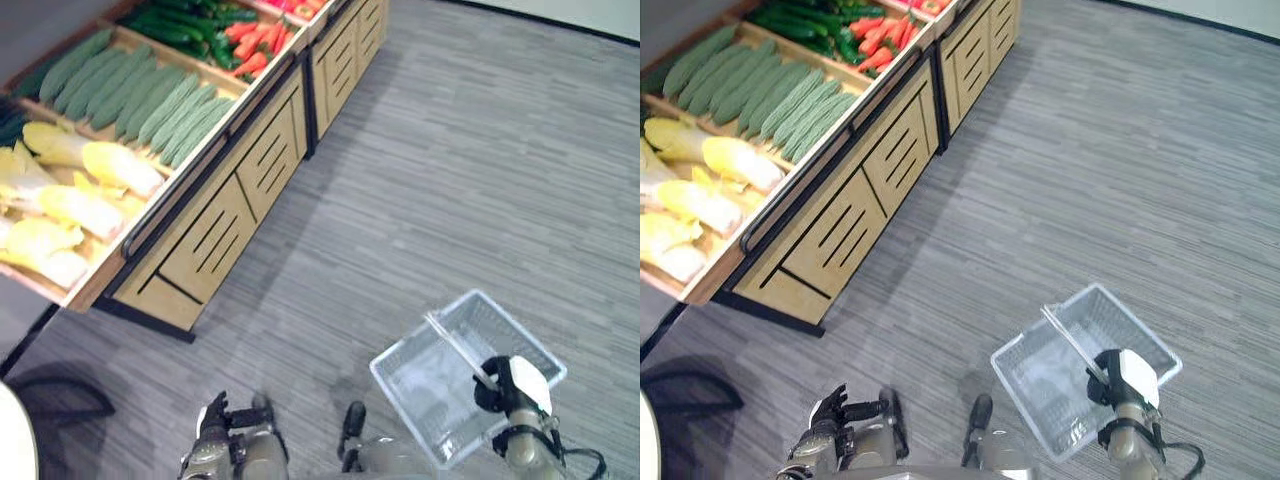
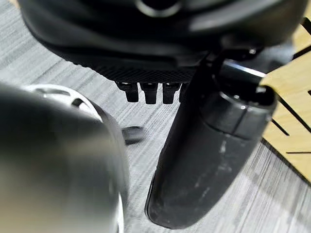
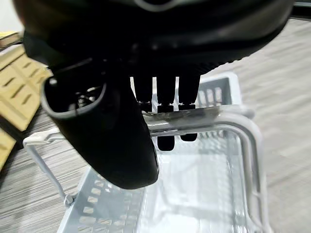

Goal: Get the vegetables into the basket

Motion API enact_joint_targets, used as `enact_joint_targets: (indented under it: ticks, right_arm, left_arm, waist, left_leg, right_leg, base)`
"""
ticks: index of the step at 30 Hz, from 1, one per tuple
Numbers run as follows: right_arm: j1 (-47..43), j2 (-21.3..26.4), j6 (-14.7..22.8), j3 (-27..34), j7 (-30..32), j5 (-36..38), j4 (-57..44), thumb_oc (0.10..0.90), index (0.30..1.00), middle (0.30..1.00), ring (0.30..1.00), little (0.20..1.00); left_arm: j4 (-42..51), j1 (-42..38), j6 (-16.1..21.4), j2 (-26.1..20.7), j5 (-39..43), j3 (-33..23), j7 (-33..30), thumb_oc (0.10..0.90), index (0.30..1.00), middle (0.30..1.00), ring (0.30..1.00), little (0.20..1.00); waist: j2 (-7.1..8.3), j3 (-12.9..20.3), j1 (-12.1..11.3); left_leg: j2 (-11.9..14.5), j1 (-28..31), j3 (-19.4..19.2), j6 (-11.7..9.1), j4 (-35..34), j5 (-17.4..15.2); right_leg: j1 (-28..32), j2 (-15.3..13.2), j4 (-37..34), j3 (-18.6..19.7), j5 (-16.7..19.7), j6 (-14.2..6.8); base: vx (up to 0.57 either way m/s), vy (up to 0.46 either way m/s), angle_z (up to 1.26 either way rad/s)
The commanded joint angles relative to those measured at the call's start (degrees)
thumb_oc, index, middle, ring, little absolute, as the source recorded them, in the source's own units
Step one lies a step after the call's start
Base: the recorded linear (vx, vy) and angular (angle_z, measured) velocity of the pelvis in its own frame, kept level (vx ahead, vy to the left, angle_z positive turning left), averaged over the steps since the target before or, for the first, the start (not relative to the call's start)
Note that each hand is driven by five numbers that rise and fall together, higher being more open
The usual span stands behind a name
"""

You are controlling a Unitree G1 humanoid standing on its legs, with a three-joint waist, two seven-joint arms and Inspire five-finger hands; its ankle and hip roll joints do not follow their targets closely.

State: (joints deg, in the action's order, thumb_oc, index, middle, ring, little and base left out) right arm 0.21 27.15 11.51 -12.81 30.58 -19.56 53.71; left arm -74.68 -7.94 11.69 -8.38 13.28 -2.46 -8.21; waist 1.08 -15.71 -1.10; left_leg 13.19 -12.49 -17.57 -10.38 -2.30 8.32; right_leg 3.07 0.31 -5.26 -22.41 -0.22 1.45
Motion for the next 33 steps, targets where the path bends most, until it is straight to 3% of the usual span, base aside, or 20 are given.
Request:
enact_joint_targets:
  ticks: [1, 8, 12, 15, 20, 21, 25, 28, 30, 31, 32, 33]
  right_arm:
    - [0.39, 3.6, 3.57, 2.11, 4.76, 0.12, -6.45, 0.4, 0.3, 0.3, 0.3, 0.3]
    - [-1.55, 0.86, 2.57, 0.74, 5.15, -0.33, -5.21, 0.4, 0.3, 0.3, 0.3, 0.3]
    - [-3.16, -0.19, 2.28, -1.07, 4.93, -0.6, -4.57, 0.4, 0.3, 0.3, 0.3, 0.3]
    - [-3.38, -0.13, 2.29, -1.19, 4.91, -0.77, -4.46, 0.4, 0.3, 0.3, 0.3, 0.3]
    - [-4.15, 0.27, 2.26, -1.56, 4.43, -1.11, -3.39, 0.4, 0.3, 0.3, 0.3, 0.3]
    - [-3.96, 0.16, 2.26, -1.37, 4.35, -0.88, -3.39, 0.4, 0.3, 0.3, 0.3, 0.3]
    - [-3.4, 0.22, 2.57, -1.42, 4.54, -0.8, -4.03, 0.4, 0.3, 0.3, 0.3, 0.3]
    - [-3.26, 0.2, 2.45, -1.25, 4.52, -0.71, -4.37, 0.4, 0.3, 0.3, 0.3, 0.3]
    - [-3.22, 0.17, 2.23, -1.14, 4.73, -0.31, -3.9, 0.4, 0.3, 0.3, 0.3, 0.3]
    - [-3.12, 0.23, 2.08, -1.12, 4.94, 0.18, -2.6, 0.4, 0.3, 0.3, 0.3, 0.3]
    - [-3.13, 0.26, 2.1, -1.13, 4.95, 0.18, -2.57, 0.4, 0.3, 0.3, 0.3, 0.3]
    - [-3.21, 0.32, 1.71, -1.05, 4.87, 0.33, -2.17, 0.4, 0.3, 0.3, 0.3, 0.3]
  left_arm:
    - [-4.1, 10.85, -1.83, -0.77, -5.58, 2.5, 0.28, 0.9, 1.0, 1.0, 1.0, 1.0]
    - [-3.73, 9.7, -1.49, -1.58, -6.1, 2.44, -0.07, 0.9, 1.0, 1.0, 1.0, 1.0]
    - [-1.87, 7.25, -1.31, -3.12, -3.33, 1.61, -2.28, 0.9, 1.0, 1.0, 1.0, 1.0]
    - [-0.96, 6.29, -1.16, -3.45, -2.34, 1.56, -2.83, 0.9, 1.0, 1.0, 1.0, 1.0]
    - [0.69, 5.45, -0.82, -3.63, -1.68, 2.34, -3.62, 0.9, 1.0, 1.0, 1.0, 1.0]
    - [1.61, 5.16, -0.66, -3.65, -1.16, 2.91, -3.55, 0.9, 1.0, 1.0, 1.0, 1.0]
    - [2.65, 4.32, -0.48, -3.89, -0.44, 3.83, -3.44, 0.9, 1.0, 1.0, 1.0, 1.0]
    - [3.61, 3.36, 0.12, -4.65, 0.28, 4.18, -3.25, 0.9, 1.0, 1.0, 1.0, 1.0]
    - [4.25, 2.84, 0.54, -5.21, 1.02, 4.53, -3.18, 0.9, 1.0, 1.0, 1.0, 1.0]
    - [3.82, 1.79, 0.74, -5.99, 1.61, 4.62, -2.76, 0.9, 1.0, 1.0, 1.0, 1.0]
    - [3.79, 1.79, 0.75, -5.97, 1.62, 4.62, -2.74, 0.9, 1.0, 1.0, 1.0, 1.0]
    - [3.68, 1.29, 1.04, -6.44, 2.2, 4.45, -2.71, 0.9, 1.0, 1.0, 1.0, 1.0]
  waist:
    - [1.14, 2.41, -0.94]
    - [3.05, 2.99, -1.51]
    - [4.54, 2.94, -1.8]
    - [4.7, 3.08, -1.77]
    - [4.08, 3.47, -1.87]
    - [3.22, 3.4, -1.33]
    - [2.09, 2.71, 0.33]
    - [1.93, 1.37, 1.6]
    - [2.46, 0.68, 2.63]
    - [2.74, 0.44, 4.33]
    - [2.57, 0.32, 4.42]
    - [2.56, 0.31, 5.03]
  left_leg:
    - [-2.82, 0.82, 1.15, 4.11, 4.01, 1.26]
    - [-6.23, 2.64, -1.27, 7.21, 4.77, -2.17]
    - [-7.71, 3.24, -2.33, 9.0, 8.0, -6.25]
    - [-8.37, 3.7, -2.57, 9.79, 8.92, -7.66]
    - [-9.9, 7.72, -3.36, 11.87, 6.85, -9.34]
    - [-10.41, 9.9, -2.15, 12.6, 5.45, -9.85]
    - [-10.4, 12.86, 0.74, 12.56, 3.5, -9.97]
    - [-10.11, 14.94, 3.9, 11.63, 3.63, -10.67]
    - [-10.49, 15.92, 6.59, 10.99, 4.05, -11.51]
    - [-10.88, 16.94, 10.12, 10.34, 4.28, -12.39]
    - [-10.71, 17.07, 10.23, 10.32, 4.42, -12.65]
    - [-10.75, 17.7, 12.52, 9.98, 4.67, -13.26]
  right_leg:
    - [0.69, -7.19, 7.74, 7.51, -1.67, -6.51]
    - [0.49, -10.72, 7.73, 9.19, 0.55, -9.17]
    - [-0.34, -13.22, 10.83, 10.89, 4.66, -10.94]
    - [-0.57, -14.05, 12.44, 11.11, 6.46, -11.48]
    - [-2.7, -16.18, 21.24, 10.71, 11.12, -12.75]
    - [-4.49, -15.49, 27.26, 12.41, 12.2, -12.63]
    - [-10.1, -13.16, 29.56, 14.62, 11.22, -11.5]
    - [-13.3, -12.59, 24.71, 15.5, 9.87, -11.19]
    - [-14.34, -11.37, 19.18, 18.9, 9.65, -11.71]
    - [-16.13, -8.88, 12.58, 25.94, 9.81, -12.29]
    - [-15.86, -8.77, 12.54, 25.77, 9.69, -12.28]
    - [-17.03, -7.68, 10.2, 28.93, 10.06, -12.82]
  base:
    - [0.22, 0.217, -0.31]
    - [0.16, 0.23, -0.04]
    - [0.14, 0.194, -0.04]
    - [0.12, 0.178, -0.04]
    - [0.1, 0.18, -0.06]
    - [0.17, 0.22, -0.13]
    - [0.13, 0.046, 0.28]
    - [0.23, -0.112, 0.65]
    - [0.24, -0.151, 0.84]
    - [0.26, -0.144, 0.92]
    - [0.33, -0.186, 1.28]
    - [0.3, -0.182, 1.21]
